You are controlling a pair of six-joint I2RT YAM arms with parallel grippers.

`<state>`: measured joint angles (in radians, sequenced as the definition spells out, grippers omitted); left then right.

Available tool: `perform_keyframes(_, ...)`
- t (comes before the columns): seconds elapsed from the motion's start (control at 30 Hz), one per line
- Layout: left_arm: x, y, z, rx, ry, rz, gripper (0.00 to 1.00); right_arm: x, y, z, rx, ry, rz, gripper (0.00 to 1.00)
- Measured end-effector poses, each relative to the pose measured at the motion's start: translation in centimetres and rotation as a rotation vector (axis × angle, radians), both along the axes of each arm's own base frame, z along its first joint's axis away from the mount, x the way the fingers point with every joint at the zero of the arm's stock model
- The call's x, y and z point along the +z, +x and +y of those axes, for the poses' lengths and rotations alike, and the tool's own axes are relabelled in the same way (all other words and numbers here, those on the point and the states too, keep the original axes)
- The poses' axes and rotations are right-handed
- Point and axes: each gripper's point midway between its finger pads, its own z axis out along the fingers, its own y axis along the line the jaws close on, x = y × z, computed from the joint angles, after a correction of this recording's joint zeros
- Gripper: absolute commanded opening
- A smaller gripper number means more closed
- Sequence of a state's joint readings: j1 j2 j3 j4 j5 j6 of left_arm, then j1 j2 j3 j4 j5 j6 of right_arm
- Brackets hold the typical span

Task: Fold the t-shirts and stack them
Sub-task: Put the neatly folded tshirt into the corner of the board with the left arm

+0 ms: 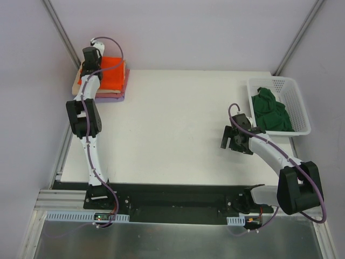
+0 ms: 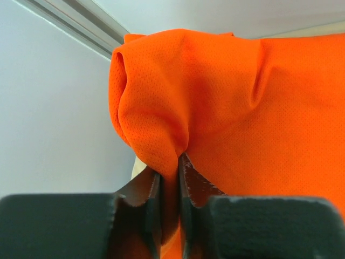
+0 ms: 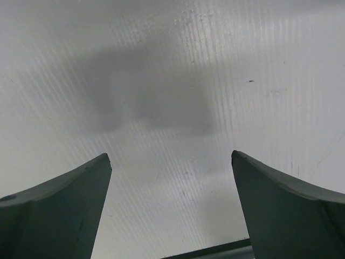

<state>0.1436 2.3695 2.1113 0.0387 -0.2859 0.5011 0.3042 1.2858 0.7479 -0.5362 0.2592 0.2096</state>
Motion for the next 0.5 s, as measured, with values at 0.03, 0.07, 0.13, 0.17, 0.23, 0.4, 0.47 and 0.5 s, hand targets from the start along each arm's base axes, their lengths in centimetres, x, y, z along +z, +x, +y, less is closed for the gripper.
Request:
perform_keyframes(0.03,0.0,0.0,0.2,0.001,-0.009,-0.005,0.3,0.0,0.0,-0.1,-0.001,-0.003,0.001,0.96)
perform_keyframes(0.07,0.0,0.0,0.3,0.002,-0.017,-0.008,0.48,0.0,-0.1,-0.1,-0.002,-0.004,0.002,0.96)
perform_keyframes(0.13,0.2,0.0,0.6,0.01,-0.024,-0.016,0.92,0.2,-0.1,-0.2,-0.005,-0.009,0.004,0.96)
perform_keyframes(0.17,0.4,0.0,0.8,0.011,-0.016,-0.016,0.99,0.3,0.0,-0.2,-0.007,-0.011,0.004,0.96)
perform_keyframes(0.23,1.0,0.0,1.0,0.032,-0.028,-0.039,0.99,0.4,0.0,-0.3,-0.013,-0.016,0.001,0.96)
perform_keyframes(0.4,2.0,-0.5,1.2,0.076,-0.062,-0.063,0.99,0.8,-0.2,-0.7,-0.031,-0.032,-0.005,0.96)
perform_keyframes(0.47,2.8,-1.1,0.9,0.087,-0.092,-0.069,0.99,1.2,-0.1,-0.8,-0.038,-0.031,-0.022,0.96)
perform_keyframes(0.5,3.4,-1.4,0.7,0.09,-0.106,-0.076,0.99,1.5,-0.1,-0.8,-0.039,-0.028,-0.033,0.96)
